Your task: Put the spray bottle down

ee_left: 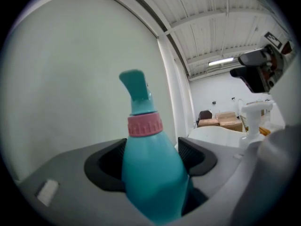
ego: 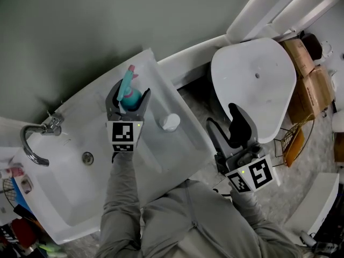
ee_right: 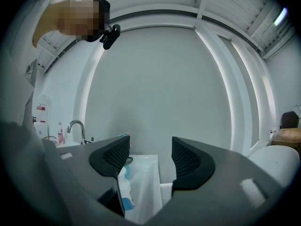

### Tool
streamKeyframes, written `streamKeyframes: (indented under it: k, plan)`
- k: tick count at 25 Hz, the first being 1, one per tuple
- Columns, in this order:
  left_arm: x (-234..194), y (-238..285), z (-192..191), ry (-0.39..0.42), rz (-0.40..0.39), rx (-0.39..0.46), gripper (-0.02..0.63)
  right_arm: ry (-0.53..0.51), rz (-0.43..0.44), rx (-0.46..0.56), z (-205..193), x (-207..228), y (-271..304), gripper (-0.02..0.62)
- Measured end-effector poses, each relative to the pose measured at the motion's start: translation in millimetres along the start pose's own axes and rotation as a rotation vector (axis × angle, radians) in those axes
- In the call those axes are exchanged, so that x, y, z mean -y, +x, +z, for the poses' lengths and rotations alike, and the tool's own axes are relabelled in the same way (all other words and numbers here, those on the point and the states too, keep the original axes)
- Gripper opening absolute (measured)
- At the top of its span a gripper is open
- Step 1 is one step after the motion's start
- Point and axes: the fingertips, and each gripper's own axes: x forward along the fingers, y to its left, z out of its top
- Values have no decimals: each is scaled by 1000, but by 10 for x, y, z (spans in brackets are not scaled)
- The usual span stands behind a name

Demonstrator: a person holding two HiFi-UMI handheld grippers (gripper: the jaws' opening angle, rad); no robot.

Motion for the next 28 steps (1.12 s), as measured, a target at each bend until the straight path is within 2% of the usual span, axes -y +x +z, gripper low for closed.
streamKeyframes:
  k: [13, 28]
  plan:
    - [129, 224, -300, -6, -42, -20, 383, -5, -44, -28, -74, 127, 31, 275]
    - [175, 172, -240, -2, -48, 6, 383, 3, -30, -28, -95, 85, 11, 275]
